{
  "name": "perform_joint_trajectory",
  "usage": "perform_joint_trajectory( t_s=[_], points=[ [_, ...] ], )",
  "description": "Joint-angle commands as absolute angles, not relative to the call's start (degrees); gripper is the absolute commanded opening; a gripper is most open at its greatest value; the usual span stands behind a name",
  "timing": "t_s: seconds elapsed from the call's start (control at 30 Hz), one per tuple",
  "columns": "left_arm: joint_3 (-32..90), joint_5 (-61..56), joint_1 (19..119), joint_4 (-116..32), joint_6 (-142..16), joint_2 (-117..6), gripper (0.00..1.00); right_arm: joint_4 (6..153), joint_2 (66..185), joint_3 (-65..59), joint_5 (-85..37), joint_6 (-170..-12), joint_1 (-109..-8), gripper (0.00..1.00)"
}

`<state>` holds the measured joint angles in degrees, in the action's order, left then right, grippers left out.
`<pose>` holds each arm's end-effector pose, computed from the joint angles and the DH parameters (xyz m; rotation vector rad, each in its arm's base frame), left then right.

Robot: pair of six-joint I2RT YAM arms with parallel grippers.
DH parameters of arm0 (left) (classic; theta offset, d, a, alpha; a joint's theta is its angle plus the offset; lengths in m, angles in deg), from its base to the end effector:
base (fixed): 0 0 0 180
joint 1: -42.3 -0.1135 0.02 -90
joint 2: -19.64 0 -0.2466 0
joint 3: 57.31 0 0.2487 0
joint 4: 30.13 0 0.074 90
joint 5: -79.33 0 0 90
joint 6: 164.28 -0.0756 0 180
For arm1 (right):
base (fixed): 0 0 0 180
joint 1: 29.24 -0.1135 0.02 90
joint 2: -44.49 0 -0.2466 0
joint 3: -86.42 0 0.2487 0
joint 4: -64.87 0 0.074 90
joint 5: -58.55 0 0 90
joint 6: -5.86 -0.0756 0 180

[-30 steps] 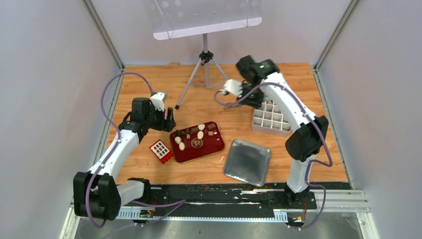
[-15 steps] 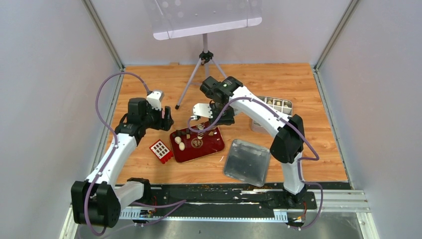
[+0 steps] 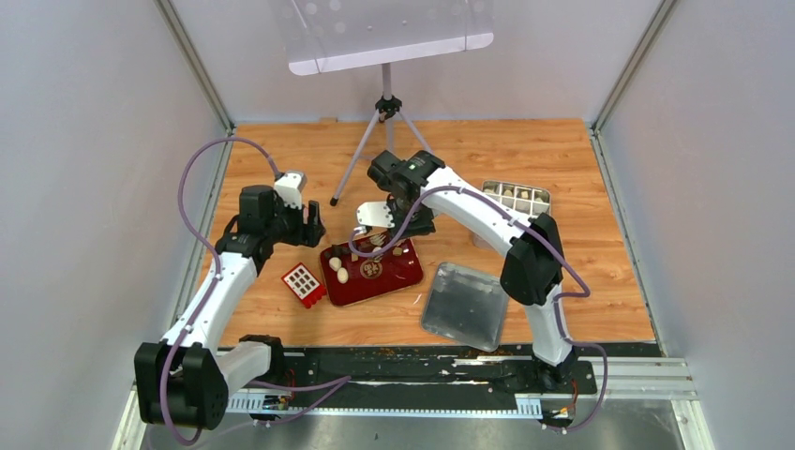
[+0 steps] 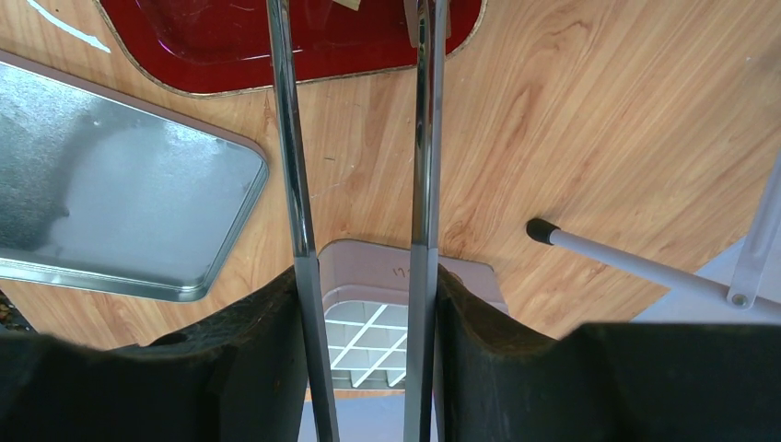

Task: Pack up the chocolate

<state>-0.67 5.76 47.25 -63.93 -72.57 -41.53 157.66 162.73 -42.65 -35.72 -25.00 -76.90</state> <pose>0.2611 -0.0441 0.2190 0.2188 2.2243 -0.3841 0.2748 0.2932 0.2296 -2.4090 1.7989 -0.1327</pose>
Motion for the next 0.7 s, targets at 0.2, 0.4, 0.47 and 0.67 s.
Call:
perform_joint_trajectory(
  t_s=[0.2, 0.4, 0.47, 0.67],
  points=[
    [-0.8, 6.3, 46.4, -62.0, -71.7, -40.3, 0.8, 156.9, 164.6, -41.4, -37.5, -22.3, -77.7, 0.43],
    [-0.9, 6.4, 46.4, -61.6, -71.3, -40.6, 0.8, 155.8, 164.7, -41.3, -38.3, -22.8, -78.0, 0.36],
    [-0.9, 6.6, 46.3, -61.4, -71.1, -40.9, 0.8, 155.7, 164.6, -41.8, -38.1, -23.1, -78.1, 0.3],
    [-0.8, 7.2, 46.3, -61.1, -70.5, -41.6, 0.8, 157.4, 160.6, -44.5, -36.1, -24.1, -78.0, 0.19]
  ],
)
